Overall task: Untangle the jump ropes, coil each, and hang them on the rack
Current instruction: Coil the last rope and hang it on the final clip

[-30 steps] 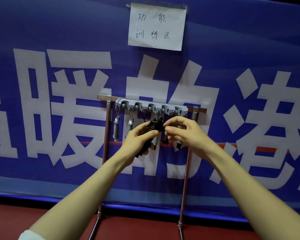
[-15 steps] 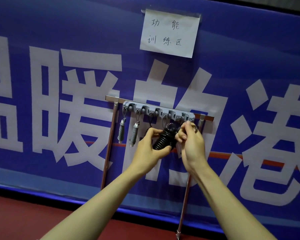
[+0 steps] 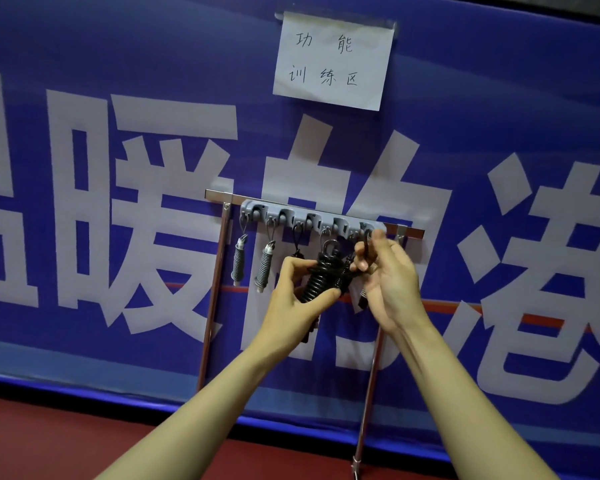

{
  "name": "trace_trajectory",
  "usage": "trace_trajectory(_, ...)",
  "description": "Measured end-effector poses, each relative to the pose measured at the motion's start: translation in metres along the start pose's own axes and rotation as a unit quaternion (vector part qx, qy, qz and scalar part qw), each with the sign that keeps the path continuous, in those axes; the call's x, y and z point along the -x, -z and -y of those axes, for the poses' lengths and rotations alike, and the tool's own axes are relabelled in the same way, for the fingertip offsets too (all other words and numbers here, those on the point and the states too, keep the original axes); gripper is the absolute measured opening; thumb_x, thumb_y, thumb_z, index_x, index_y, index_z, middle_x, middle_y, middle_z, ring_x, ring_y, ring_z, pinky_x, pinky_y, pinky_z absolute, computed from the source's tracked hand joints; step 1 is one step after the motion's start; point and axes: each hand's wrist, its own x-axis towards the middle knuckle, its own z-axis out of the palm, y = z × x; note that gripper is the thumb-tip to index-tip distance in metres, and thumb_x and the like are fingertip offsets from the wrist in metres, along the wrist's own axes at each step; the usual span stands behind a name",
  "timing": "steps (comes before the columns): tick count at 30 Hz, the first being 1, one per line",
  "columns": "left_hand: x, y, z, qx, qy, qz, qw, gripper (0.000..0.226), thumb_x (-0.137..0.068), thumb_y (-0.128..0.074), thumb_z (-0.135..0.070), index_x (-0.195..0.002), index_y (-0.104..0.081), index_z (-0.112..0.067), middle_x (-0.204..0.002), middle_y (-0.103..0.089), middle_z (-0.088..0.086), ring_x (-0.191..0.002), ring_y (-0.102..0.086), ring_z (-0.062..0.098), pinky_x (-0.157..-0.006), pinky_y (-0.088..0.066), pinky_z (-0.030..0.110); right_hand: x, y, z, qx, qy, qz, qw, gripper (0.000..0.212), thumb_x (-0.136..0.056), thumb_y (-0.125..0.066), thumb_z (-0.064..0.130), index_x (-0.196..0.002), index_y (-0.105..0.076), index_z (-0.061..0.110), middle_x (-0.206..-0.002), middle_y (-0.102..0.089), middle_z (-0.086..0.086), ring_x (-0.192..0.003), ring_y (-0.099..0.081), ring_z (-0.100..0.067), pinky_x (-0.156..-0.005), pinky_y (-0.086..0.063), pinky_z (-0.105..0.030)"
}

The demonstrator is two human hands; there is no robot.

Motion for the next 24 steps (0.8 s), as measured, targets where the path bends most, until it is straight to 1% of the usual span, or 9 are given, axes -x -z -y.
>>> trace_trajectory(2, 0.0, 0.001, 0.002, -0.005, -0.015, 0.002, 1.0, 0.039, -0.083, -0.075, -0.012, -0.107, -0.047, -0.026, -0.106, -0.061, -0.009, -0.076, -0.061, 0.021, -0.053, -0.052, 0.034, 0.005, 0.001, 0.0, 0.072, -0.012, 0.015, 0.997, 0.016, -0.087, -0.06, 0.027, -0.083, -0.06, 0.011, -0.069, -0.052, 0.001, -0.055, -0.043, -0.005, -0.063, -0.045, -0.02)
trace_trajectory(4, 0.002, 0.0, 0.004, -0.027, -0.035, 0.003, 0.999, 0.04, -0.08, -0.075, -0.018, -0.108, -0.048, -0.025, -0.104, -0.062, -0.013, -0.084, -0.064, 0.022, -0.063, -0.055, 0.042, 0.006, 0.003, 0.001, 0.111, -0.016, 0.018, 0.994, 0.014, -0.085, -0.062, 0.025, -0.086, -0.062, 0.011, -0.067, -0.053, 0.001, -0.053, -0.041, -0.005, -0.06, -0.044, -0.019)
trace_trajectory(7, 0.003, -0.003, 0.005, -0.084, -0.058, 0.002, 0.995, 0.046, -0.076, -0.073, -0.03, -0.114, -0.049, -0.028, -0.107, -0.063, -0.018, -0.097, -0.063, 0.009, -0.083, -0.055, 0.036, 0.002, 0.004, 0.002, 0.093, -0.033, -0.013, 0.995, 0.019, -0.089, -0.062, 0.018, -0.106, -0.058, 0.01, -0.067, -0.06, 0.004, -0.059, -0.049, -0.008, -0.06, -0.045, -0.021)
trace_trajectory(11, -0.001, -0.009, 0.006, -0.069, -0.01, 0.016, 0.997, 0.06, -0.078, -0.077, -0.027, -0.13, -0.049, -0.037, -0.112, -0.064, -0.014, -0.102, -0.063, 0.006, -0.088, -0.055, 0.034, 0.009, 0.001, -0.005, 0.119, 0.016, -0.06, 0.991, 0.006, -0.09, -0.063, 0.015, -0.093, -0.065, 0.01, -0.08, -0.068, -0.001, -0.073, -0.062, -0.009, -0.07, -0.05, -0.024)
trace_trajectory(14, -0.003, -0.009, 0.002, 0.014, 0.063, -0.006, 0.998, 0.055, -0.08, -0.079, -0.026, -0.128, -0.055, -0.037, -0.109, -0.069, 0.0, -0.09, -0.068, 0.014, -0.073, -0.058, 0.035, 0.017, -0.005, -0.007, 0.176, 0.068, -0.042, 0.981, 0.011, -0.09, -0.062, 0.018, -0.098, -0.069, 0.014, -0.082, -0.07, 0.006, -0.079, -0.065, -0.005, -0.074, -0.053, -0.023)
trace_trajectory(16, -0.002, -0.01, 0.001, 0.053, 0.087, -0.008, 0.995, 0.052, -0.081, -0.076, -0.025, -0.129, -0.056, -0.034, -0.108, -0.069, 0.003, -0.082, -0.068, 0.014, -0.065, -0.055, 0.03, 0.02, -0.012, -0.005, 0.204, 0.059, -0.036, 0.977, 0.022, -0.096, -0.053, 0.025, -0.111, -0.068, 0.018, -0.088, -0.067, 0.011, -0.09, -0.063, -0.006, -0.084, -0.055, -0.03)
trace_trajectory(20, 0.0, -0.011, -0.004, 0.121, 0.103, 0.028, 0.987, 0.042, -0.086, -0.071, -0.019, -0.126, -0.06, -0.023, -0.091, -0.069, 0.002, -0.072, -0.063, 0.015, -0.053, -0.048, 0.027, 0.019, -0.017, 0.001, 0.195, 0.018, -0.007, 0.981, 0.033, -0.101, -0.041, 0.025, -0.131, -0.055, 0.025, -0.132, -0.054, -0.002, -0.124, -0.05, -0.011, -0.11, -0.039, -0.036)
trace_trajectory(22, -0.001, -0.006, -0.006, 0.149, 0.114, 0.042, 0.981, 0.037, -0.085, -0.069, -0.019, -0.121, -0.062, -0.014, -0.08, -0.066, 0.001, -0.068, -0.058, 0.014, -0.048, -0.045, 0.026, 0.02, -0.015, 0.005, 0.19, 0.018, 0.01, 0.982, 0.033, -0.103, -0.039, 0.019, -0.13, -0.055, 0.024, -0.126, -0.058, -0.002, -0.115, -0.053, -0.009, -0.111, -0.037, -0.037)
trace_trajectory(24, -0.002, -0.001, -0.008, 0.166, 0.118, 0.051, 0.978, 0.036, -0.083, -0.066, -0.018, -0.117, -0.062, -0.008, -0.077, -0.063, 0.004, -0.065, -0.056, 0.014, -0.044, -0.042, 0.024, 0.019, -0.009, 0.012, 0.15, 0.001, 0.017, 0.989, 0.03, -0.102, -0.039, 0.013, -0.122, -0.06, 0.022, -0.105, -0.066, 0.001, -0.091, -0.054, -0.008, -0.099, -0.043, -0.032)
